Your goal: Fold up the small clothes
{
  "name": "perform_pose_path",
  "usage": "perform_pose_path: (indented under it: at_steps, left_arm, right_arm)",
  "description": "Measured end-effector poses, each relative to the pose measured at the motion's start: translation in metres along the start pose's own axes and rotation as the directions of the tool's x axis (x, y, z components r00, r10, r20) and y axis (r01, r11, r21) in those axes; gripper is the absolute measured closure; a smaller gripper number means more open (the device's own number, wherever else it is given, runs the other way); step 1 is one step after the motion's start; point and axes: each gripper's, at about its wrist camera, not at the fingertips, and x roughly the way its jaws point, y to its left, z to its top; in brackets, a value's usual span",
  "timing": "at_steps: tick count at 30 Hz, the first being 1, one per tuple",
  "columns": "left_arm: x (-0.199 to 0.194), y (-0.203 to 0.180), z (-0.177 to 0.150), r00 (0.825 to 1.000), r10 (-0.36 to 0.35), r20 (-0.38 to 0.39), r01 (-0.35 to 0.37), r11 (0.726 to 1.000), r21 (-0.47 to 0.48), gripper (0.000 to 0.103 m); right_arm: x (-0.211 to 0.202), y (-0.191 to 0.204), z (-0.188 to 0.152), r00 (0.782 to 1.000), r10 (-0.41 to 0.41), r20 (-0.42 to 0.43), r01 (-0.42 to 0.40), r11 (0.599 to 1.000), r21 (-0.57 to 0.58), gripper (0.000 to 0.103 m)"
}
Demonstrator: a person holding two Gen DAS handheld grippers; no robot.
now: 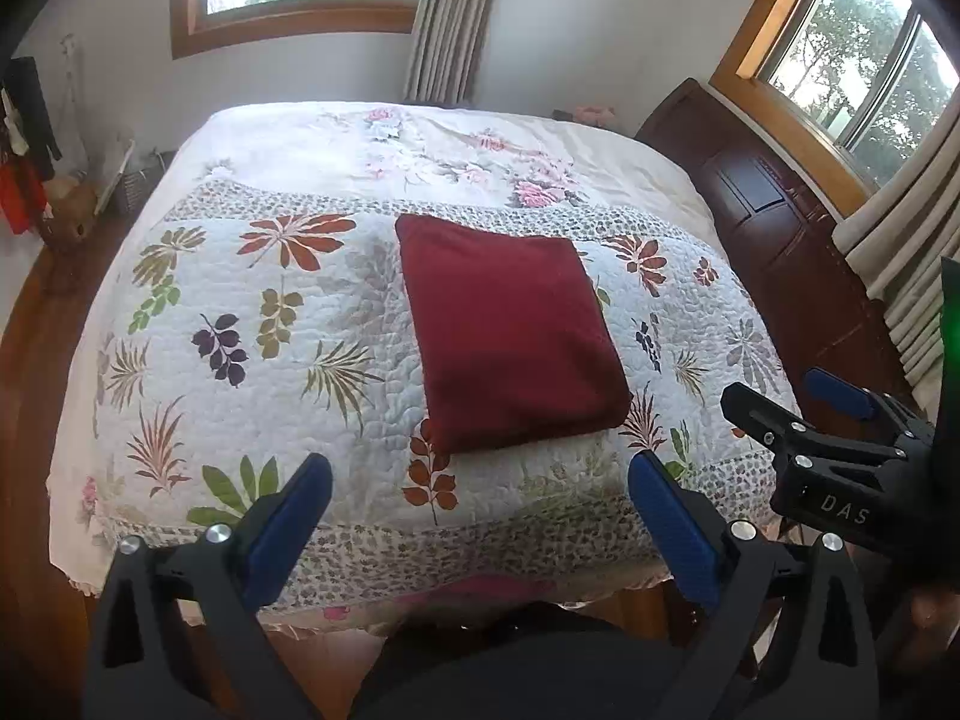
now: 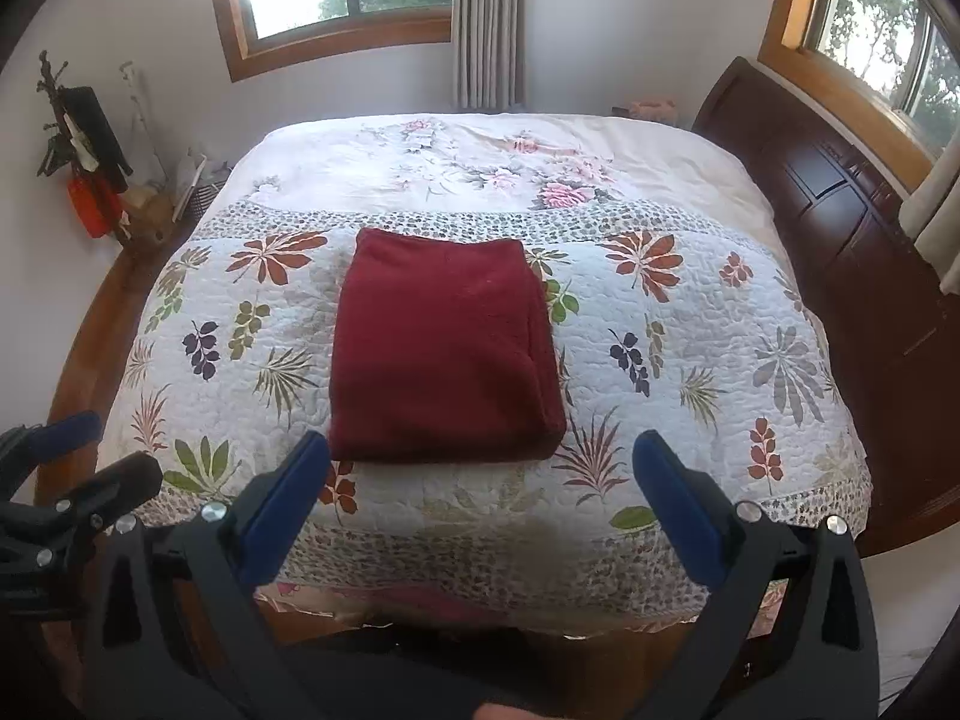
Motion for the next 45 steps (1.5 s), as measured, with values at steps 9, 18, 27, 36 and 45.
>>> perform_pose_path:
  at_steps: [9, 18, 27, 36, 45]
  left_arm:
    - [0.005, -0.010, 0.003, 1.000, 0.011, -0.002, -0.011, 1.000, -0.004, 0.004]
    - [0.014, -0.017, 0.011, 1.000, 0.020, -0.009, -0.020, 1.000, -0.014, 0.004]
    - [0.017, -0.020, 0.019, 1.000, 0.025, -0.011, -0.026, 1.000, -0.017, 0.004]
    - [0.023, -0.020, 0.020, 0.999, 0.028, -0.025, -0.029, 0.999, -0.022, 0.004]
    - [0.023, -0.019, 0.023, 0.999, 0.042, -0.022, -0.043, 0.999, -0.026, 0.004]
  right_arm:
    - [0.003, -0.007, 0.003, 1.000, 0.017, 0.011, -0.017, 1.000, -0.015, 0.003]
    - [0.007, -0.011, 0.011, 0.999, 0.038, 0.014, -0.037, 0.999, -0.032, 0.003]
    - [0.011, -0.015, 0.020, 0.999, 0.038, 0.012, -0.037, 0.998, -0.046, 0.003]
    - [0.015, -0.016, 0.021, 0.999, 0.037, -0.001, -0.037, 0.998, -0.057, 0.003]
    - [0.017, -0.017, 0.022, 0.999, 0.040, -0.009, -0.041, 0.998, -0.054, 0.003]
